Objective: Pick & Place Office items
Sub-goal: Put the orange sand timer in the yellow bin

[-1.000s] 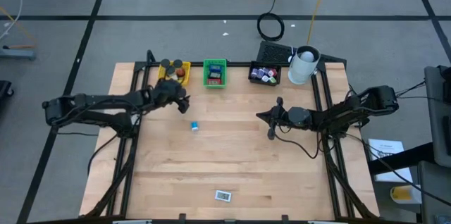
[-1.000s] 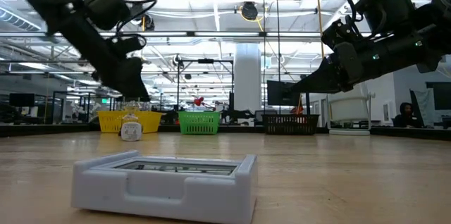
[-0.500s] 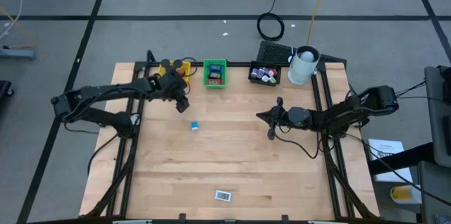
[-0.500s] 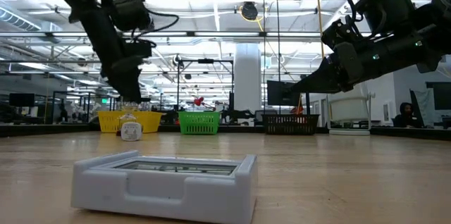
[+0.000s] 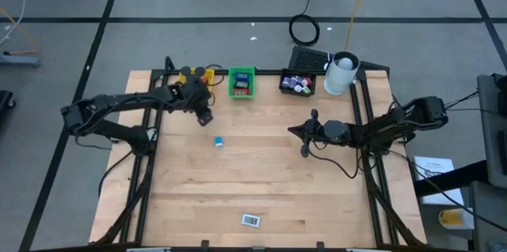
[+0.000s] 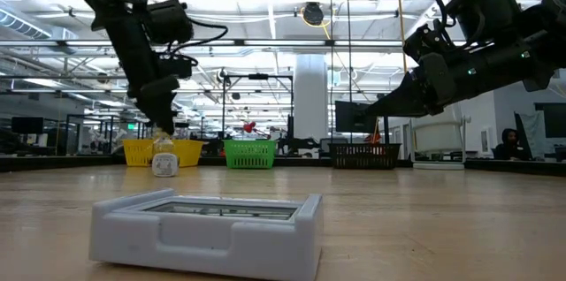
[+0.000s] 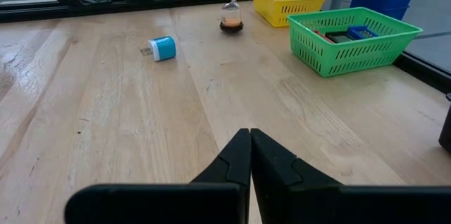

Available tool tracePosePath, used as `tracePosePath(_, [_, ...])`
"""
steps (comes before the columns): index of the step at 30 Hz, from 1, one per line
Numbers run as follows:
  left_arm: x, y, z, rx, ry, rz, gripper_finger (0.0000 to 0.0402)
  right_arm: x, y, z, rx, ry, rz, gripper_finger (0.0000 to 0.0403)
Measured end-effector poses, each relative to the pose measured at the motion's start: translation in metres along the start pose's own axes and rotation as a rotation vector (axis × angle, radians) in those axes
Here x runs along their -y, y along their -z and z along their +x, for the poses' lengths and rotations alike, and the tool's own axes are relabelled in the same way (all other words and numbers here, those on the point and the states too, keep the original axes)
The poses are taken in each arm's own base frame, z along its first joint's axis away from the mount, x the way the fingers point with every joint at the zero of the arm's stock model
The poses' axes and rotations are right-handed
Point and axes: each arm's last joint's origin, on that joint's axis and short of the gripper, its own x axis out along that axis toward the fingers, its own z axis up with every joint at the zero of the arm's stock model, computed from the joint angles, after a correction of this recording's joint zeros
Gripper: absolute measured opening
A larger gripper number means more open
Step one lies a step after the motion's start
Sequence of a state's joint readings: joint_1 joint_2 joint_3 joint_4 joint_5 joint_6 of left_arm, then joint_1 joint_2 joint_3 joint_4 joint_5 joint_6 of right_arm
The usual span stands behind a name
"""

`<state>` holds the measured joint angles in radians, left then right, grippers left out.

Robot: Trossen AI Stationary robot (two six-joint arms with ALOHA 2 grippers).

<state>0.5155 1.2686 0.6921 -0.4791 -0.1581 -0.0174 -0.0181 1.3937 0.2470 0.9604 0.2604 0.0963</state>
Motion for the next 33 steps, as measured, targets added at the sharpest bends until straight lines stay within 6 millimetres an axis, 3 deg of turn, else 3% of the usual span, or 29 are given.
tracePosePath(10, [-0.033, -0.05, -0.032, 0.155, -0.06, -0.125, 0.0201, 0.0, 0.0, 0.0, 0.0, 0.0, 0.0, 0.0])
tracePosePath(14, [-0.049, -0.056, -0.037, 0.184, -0.099, -0.167, 0.0201, 0.0, 0.0, 0.0, -0.001, -0.001, 0.0, 0.0])
tracePosePath(22, [-0.07, -0.049, -0.02, 0.145, -0.145, -0.221, 0.0201, 0.0, 0.0, 0.0, -0.002, -0.001, -0.003, 0.0])
tracePosePath(33, [-0.073, -0.05, 0.009, 0.081, -0.159, -0.201, 0.0201, 0.0, 0.0, 0.0, -0.002, -0.001, -0.004, 0.0])
